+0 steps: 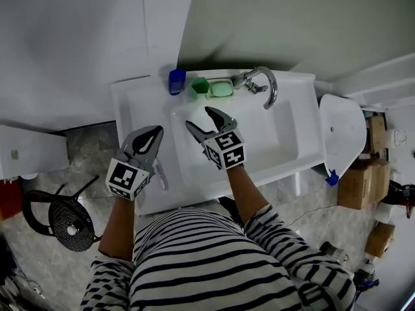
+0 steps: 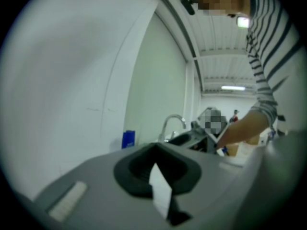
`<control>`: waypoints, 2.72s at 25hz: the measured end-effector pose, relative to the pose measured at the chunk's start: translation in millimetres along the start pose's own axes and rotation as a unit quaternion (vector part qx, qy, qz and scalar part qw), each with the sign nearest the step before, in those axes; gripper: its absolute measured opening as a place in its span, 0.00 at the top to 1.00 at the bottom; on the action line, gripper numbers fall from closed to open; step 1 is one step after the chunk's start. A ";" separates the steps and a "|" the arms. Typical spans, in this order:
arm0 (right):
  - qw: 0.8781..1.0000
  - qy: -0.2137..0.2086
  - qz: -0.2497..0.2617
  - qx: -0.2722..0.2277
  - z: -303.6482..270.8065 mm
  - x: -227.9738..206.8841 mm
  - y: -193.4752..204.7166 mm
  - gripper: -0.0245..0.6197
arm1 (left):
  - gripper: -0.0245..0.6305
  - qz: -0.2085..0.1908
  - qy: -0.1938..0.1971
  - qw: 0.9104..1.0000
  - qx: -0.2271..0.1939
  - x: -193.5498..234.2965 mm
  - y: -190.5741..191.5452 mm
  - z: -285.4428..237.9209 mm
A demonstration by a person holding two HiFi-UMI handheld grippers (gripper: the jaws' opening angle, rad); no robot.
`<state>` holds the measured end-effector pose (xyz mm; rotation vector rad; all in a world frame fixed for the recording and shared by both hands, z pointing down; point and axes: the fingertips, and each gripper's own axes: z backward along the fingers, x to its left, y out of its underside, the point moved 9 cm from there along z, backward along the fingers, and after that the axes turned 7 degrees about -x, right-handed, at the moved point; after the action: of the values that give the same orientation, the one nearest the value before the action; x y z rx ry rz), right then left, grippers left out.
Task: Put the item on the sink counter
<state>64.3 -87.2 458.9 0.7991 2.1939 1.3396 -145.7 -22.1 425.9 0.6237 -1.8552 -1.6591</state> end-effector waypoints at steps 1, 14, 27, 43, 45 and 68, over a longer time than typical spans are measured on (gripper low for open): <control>1.000 -0.003 -0.001 0.002 0.9 5.6 0.5 0.50 | 0.95 0.000 -0.002 1.000 -0.001 0.5 -0.4 3.8; 0.998 -0.018 -0.047 0.030 -7.9 75.3 14.7 0.50 | 0.95 -0.005 -0.001 1.000 0.014 13.6 13.6 52.2; 0.983 -0.023 -0.110 0.142 -39.1 137.5 66.0 0.63 | 0.95 -0.011 0.030 0.999 0.034 20.3 37.6 83.1; 0.945 0.011 -0.147 0.291 -63.8 168.8 107.2 0.71 | 0.95 0.000 0.043 0.998 0.035 26.9 49.5 98.0; 0.938 0.010 -0.152 0.310 -66.3 171.9 110.1 0.71 | 0.95 0.002 0.043 0.998 0.035 27.4 49.2 100.2; 0.935 0.024 -0.131 0.328 -63.9 163.0 110.8 0.90 | 0.95 -0.006 0.047 0.998 0.043 30.1 41.3 93.9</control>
<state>-68.8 22.1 574.1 0.6534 2.7040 0.4890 -230.6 30.9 463.5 0.7374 -1.8658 -1.5368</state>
